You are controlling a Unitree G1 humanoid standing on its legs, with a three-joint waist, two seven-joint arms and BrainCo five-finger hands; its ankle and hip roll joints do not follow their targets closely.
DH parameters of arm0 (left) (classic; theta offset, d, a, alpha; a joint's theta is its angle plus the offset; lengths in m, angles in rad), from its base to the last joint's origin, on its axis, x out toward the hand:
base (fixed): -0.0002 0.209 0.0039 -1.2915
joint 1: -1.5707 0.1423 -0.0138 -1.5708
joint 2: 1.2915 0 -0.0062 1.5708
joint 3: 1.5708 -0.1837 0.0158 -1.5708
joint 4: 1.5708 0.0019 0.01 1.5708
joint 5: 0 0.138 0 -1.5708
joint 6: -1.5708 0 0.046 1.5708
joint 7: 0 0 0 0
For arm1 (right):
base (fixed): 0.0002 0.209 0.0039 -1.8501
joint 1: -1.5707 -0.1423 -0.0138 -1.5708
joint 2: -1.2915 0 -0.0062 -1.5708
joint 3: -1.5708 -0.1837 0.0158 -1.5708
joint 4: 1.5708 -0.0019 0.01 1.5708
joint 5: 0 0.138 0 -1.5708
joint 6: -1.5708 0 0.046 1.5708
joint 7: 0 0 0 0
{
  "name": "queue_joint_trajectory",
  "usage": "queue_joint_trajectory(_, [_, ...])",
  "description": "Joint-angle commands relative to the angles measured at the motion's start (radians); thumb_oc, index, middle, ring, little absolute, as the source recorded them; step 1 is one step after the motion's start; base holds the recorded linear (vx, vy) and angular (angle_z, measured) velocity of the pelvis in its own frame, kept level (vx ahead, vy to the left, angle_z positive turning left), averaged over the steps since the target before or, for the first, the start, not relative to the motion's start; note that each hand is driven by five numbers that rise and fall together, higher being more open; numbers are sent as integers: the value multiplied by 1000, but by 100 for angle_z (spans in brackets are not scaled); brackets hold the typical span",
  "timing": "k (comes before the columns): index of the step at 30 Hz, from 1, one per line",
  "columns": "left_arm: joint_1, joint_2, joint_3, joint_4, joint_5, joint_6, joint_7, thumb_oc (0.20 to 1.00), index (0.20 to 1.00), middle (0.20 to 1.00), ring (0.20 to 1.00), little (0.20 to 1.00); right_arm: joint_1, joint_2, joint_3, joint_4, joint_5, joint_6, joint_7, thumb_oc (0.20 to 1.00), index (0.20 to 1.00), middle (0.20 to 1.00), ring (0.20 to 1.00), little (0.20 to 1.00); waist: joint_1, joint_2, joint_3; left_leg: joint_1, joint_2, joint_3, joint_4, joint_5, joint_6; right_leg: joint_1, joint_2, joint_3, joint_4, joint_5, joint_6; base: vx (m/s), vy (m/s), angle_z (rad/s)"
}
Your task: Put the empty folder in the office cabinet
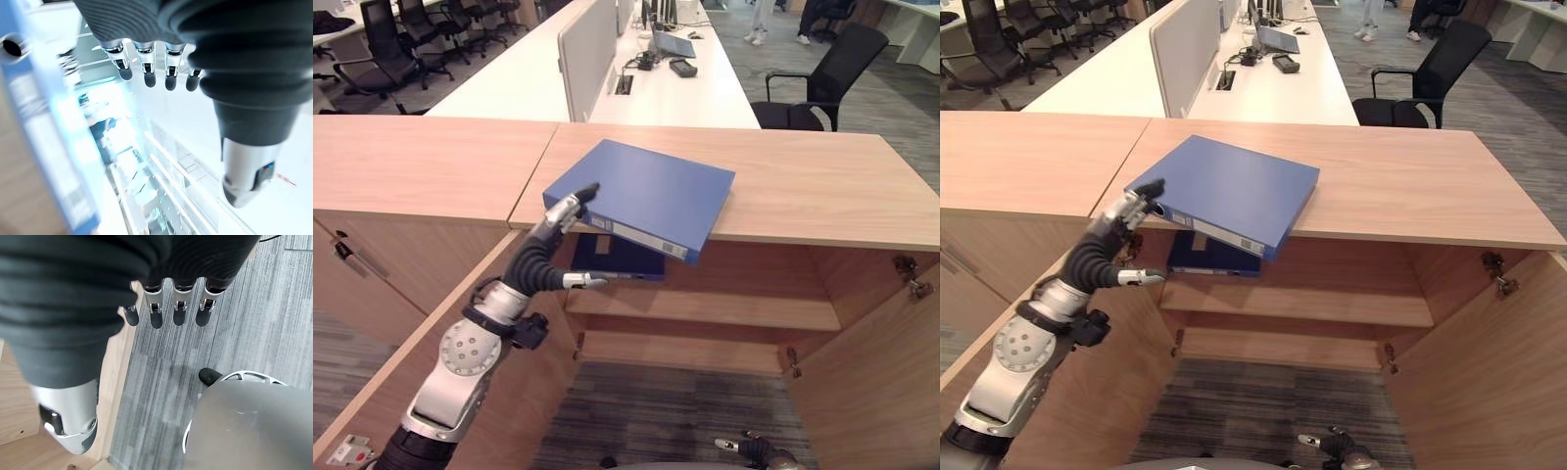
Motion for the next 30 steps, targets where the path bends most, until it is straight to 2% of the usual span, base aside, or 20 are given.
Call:
queue_joint_trajectory(1, [-38, 29, 20, -76, 75, -72, 57, 1000, 1000, 1000, 1000, 1000, -42, 40, 42, 37, -5, -20, -5, 1000, 1000, 1000, 1000, 1000, 6, -57, -11, -24, -35, 25, -15, -56, 8, 78, -24, 26, -5, -63, 26, 0, 0, 0])
queue_joint_trajectory(3, [-42, 55, 43, -116, 94, -81, 57, 1000, 1000, 1000, 1000, 1000, -50, 41, 37, 49, -1, -20, -9, 1000, 1000, 1000, 1000, 1000, 12, -54, -15, -20, -33, 25, -15, -58, 6, 88, -19, 25, -18, -63, 23, 41, -19, -1])
queue_joint_trajectory(5, [-36, 72, 81, -157, 57, -93, 56, 1000, 1000, 1000, 1000, 1000, -55, 48, 44, 64, -1, -20, -7, 1000, 1000, 1000, 1000, 1000, 18, -54, -15, -13, -31, 25, -15, -61, 4, 102, -14, 27, -31, -62, 21, 53, -15, -2])
queue_joint_trajectory(8, [-60, 68, 100, -167, 78, -105, 100, 1000, 1000, 1000, 1000, 1000, -48, 56, 62, 71, 3, -20, -8, 1000, 1000, 1000, 1000, 1000, 17, -56, -14, -6, -28, 24, -15, -64, 2, 111, -9, 29, -42, -60, 17, 18, -7, 2])
queue_joint_trajectory(15, [-241, 76, -94, -51, 410, -100, 225, 1000, 1000, 1000, 1000, 1000, -54, 57, 113, 41, 13, -29, -23, 1000, 1000, 1000, 1000, 1000, -12, -64, -16, 1, -28, 41, -15, -72, 3, 113, -5, 44, -46, -56, 17, 3, -2, -1])
queue_joint_trajectory(20, [-398, 85, -273, 127, 628, -81, 216, 1000, 1000, 1000, 1000, 1000, -51, 42, 129, 13, 3, -32, -34, 1000, 1000, 1000, 1000, 1000, -39, -64, -20, 1, -26, 51, -15, -76, 5, 105, -3, 62, -44, -53, 17, -2, 8, -11])
queue_joint_trajectory(30, [-457, 32, -321, 264, 719, -47, 238, 1000, 1000, 1000, 1000, 1000, -30, 26, 130, -7, -17, -26, -33, 1000, 1000, 1000, 1000, 1000, -63, -69, -28, 7, -26, 70, -15, -83, 10, 99, -4, 78, -40, -48, 20, -2, 10, -7])
